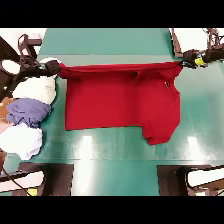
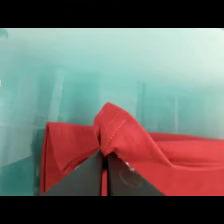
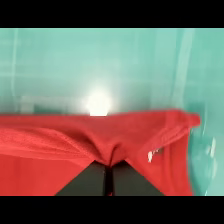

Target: Fold the shirts.

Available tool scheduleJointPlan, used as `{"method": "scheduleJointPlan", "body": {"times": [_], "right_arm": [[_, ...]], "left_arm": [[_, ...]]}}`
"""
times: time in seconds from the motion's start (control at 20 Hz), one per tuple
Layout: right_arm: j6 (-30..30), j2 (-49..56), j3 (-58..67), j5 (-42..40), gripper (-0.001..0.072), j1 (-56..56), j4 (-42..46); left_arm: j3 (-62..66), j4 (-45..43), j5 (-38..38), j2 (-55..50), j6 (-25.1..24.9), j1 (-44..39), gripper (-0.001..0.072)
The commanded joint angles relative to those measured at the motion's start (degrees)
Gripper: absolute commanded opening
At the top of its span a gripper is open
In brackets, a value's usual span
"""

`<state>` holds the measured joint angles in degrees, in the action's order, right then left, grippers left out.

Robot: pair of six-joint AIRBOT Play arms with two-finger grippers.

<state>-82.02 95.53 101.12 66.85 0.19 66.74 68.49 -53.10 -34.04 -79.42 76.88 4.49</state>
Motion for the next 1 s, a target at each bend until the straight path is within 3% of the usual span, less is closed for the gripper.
{"method": "scheduleJointPlan", "body": {"times": [0.0, 0.2, 0.35, 0.4, 0.45, 0.5, 0.55, 0.6, 0.7, 0.8, 0.95], "right_arm": [[3.91, 1.92, -0.09, -5.42, 0.0014, -0.20, 0.48], [4.15, 1.92, -0.22, -2.73, 0.0014, -0.20, 2.47], [4.09, 1.92, -0.20, -1.11, 0.0016, -0.35, 2.25], [3.93, 1.92, -0.15, -0.63, 0.0077, -0.37, 1.92], [3.91, 1.84, -0.15, -0.24, 0.0306, -0.39, 1.75], [3.91, 1.55, -0.13, 0.42, 0.0392, -0.39, 1.77], [3.93, 0.92, -0.15, 1.53, 0.0392, -0.63, 1.79], [3.96, -0.04, -0.15, 3.50, 0.0391, -1.18, 1.79], [4.20, -2.08, -0.24, 9.75, 0.0389, -2.78, 1.84], [4.98, -5.01, -3.43, 14.60, 0.0388, -4.74, 1.73], [5.16, -11.89, -15.41, 14.99, 0.0388, -7.13, 0.20]], "left_arm": [[-0.11, 5.40, 2.64, -4.13, -6.08, 0.07, 0.0023], [-0.11, 5.11, -4.59, -4.15, -9.99, 0.07, 0.0023], [-0.11, 5.20, -6.62, -4.15, -9.77, 0.07, 0.0024], [-0.09, 5.38, -6.49, -4.13, -8.92, 0.07, 0.0027], [-0.09, 5.35, -6.23, -3.91, -8.02, 0.09, 0.0194], [0.04, 5.40, -5.88, -3.61, -7.69, 0.09, 0.0505], [0.52, 5.20, -6.67, -3.04, -7.17, 0.37, 0.0531], [0.87, 5.11, -8.37, -1.84, -6.36, 1.14, 0.0489], [0.85, 2.54, -12.94, 1.31, -6.08, 3.15, 0.0489], [-0.79, -7.37, -21.90, 4.79, -1.46, 4.22, 0.0488], [-11.04, -12.74, -28.83, 10.16, 1.27, 4.20, 0.0489]]}}
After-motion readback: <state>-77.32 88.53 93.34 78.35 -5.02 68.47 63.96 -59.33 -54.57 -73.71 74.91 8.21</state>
